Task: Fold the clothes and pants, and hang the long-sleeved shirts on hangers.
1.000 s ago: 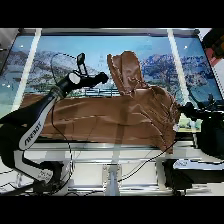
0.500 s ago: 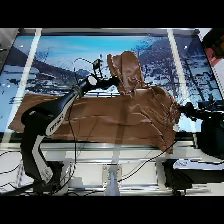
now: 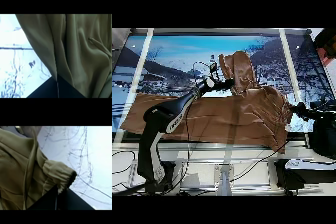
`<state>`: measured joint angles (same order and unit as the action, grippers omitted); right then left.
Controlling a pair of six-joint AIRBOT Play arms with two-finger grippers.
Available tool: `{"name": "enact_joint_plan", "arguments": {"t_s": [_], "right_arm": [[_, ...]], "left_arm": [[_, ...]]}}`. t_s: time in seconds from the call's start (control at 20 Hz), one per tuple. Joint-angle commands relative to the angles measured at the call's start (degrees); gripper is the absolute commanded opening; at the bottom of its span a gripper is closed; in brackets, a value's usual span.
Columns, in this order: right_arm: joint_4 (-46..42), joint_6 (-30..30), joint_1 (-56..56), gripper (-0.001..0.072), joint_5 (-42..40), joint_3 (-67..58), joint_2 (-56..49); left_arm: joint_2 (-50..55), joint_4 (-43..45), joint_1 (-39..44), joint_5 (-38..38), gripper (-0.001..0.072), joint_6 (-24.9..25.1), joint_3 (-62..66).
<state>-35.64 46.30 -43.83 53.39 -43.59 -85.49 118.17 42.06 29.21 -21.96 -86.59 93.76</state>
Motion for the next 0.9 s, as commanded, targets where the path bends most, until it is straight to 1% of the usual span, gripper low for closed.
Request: {"name": "enact_joint_plan", "arguments": {"t_s": [0.0, 0.15, 0.2, 0.25, 0.35, 0.4, 0.45, 0.55, 0.6, 0.7, 0.8, 0.85], "right_arm": [[0.02, 0.00, 0.07, 0.0032, 0.90, -0.13, 0.09], [-0.63, 0.00, 0.07, 0.0032, 4.55, -2.93, 0.13], [-0.59, 0.02, 0.07, 0.0032, 5.25, -4.44, 0.15], [-0.39, 0.07, 0.07, 0.0032, 5.75, -6.21, 0.15], [1.11, 1.22, 0.07, 0.0031, 5.79, -9.29, 0.15], [2.93, 1.57, 0.07, 0.0032, 5.81, -10.38, 0.15], [6.14, 1.64, 0.09, 0.0031, 5.92, -11.08, 0.20], [12.94, 1.55, 0.09, 0.0031, 5.57, -11.28, 0.83], [14.88, 1.53, 0.09, 0.0031, 5.33, -11.28, 1.11], [15.54, 1.53, 0.09, 0.0031, 4.92, -11.28, 1.49], [15.56, 1.55, 0.35, 0.0031, 5.40, -11.28, 1.68], [15.65, 1.55, 0.70, 0.0031, 5.51, -11.28, 1.70]], "left_arm": [[-0.09, -0.13, 0.63, 8.28, 0.0014, 0.46, 0.42], [-2.97, -0.09, -2.03, 12.68, 0.0014, 0.59, 0.42], [-4.72, -0.09, -3.41, 13.49, 0.0013, 2.16, 0.42], [-6.58, -0.09, -4.74, 13.62, 0.0013, 4.90, 0.42], [-10.60, -0.09, -7.30, 13.62, 0.0013, 11.91, 0.42], [-12.59, -0.09, -8.57, 13.64, 0.0012, 14.64, 0.42], [-14.23, -0.09, -9.70, 13.64, 0.0013, 16.33, 0.42], [-17.18, -0.09, -11.96, 13.64, 0.0013, 18.14, 0.42], [-18.45, -0.07, -13.05, 13.62, 0.0013, 19.45, 0.42], [-20.13, 0.72, -15.13, 13.55, 0.0012, 21.55, 0.42], [-21.14, 8.31, -16.96, 12.81, 0.0010, 21.42, 0.35], [-21.40, 10.78, -17.88, 11.39, 0.0009, 21.24, 0.35]]}}
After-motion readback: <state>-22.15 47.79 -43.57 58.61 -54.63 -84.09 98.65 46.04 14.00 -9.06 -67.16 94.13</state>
